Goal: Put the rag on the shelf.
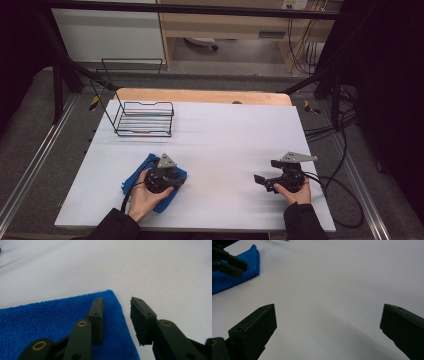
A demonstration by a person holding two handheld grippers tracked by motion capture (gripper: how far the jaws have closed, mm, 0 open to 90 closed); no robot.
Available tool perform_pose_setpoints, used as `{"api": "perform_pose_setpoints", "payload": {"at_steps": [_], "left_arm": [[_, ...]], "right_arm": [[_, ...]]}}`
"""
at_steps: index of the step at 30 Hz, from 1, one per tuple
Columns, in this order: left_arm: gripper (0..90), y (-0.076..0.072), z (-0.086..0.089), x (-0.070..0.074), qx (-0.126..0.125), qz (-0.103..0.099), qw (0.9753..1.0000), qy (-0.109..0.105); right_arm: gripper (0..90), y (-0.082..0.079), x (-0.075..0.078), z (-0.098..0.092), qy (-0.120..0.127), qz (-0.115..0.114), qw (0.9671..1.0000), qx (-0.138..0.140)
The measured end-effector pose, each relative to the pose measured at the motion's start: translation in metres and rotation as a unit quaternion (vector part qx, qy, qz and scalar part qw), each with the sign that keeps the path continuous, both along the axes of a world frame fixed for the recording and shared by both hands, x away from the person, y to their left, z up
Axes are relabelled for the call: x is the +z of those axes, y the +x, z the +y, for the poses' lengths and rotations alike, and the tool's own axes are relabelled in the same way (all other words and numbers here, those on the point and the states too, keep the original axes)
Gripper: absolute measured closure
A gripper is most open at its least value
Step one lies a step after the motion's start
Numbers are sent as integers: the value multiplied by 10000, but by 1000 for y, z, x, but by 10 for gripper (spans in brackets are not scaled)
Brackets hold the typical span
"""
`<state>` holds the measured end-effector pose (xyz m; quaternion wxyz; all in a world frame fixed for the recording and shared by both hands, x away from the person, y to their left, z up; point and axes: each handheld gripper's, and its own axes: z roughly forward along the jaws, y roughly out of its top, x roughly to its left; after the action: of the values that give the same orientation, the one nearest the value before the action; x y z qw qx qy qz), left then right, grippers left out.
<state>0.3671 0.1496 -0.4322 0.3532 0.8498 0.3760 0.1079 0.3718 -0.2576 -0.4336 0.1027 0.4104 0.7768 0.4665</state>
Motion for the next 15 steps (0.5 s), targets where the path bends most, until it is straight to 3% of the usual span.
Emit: {"api": "perform_pose_setpoints", "payload": {"at_steps": [5,11,15], "left_arm": [[661,2,-4,-10,52,0,10000,71],[733,2,-6,-11,153,-15,9998,142],[800,1,-9,-11,146,-145,9993,320]], "right_arm": [[13,0,0,0,6,-10,10000,4],[13,0,0,0,-5,5,10000,17],[14,0,0,0,20,-14,10000,2]]}}
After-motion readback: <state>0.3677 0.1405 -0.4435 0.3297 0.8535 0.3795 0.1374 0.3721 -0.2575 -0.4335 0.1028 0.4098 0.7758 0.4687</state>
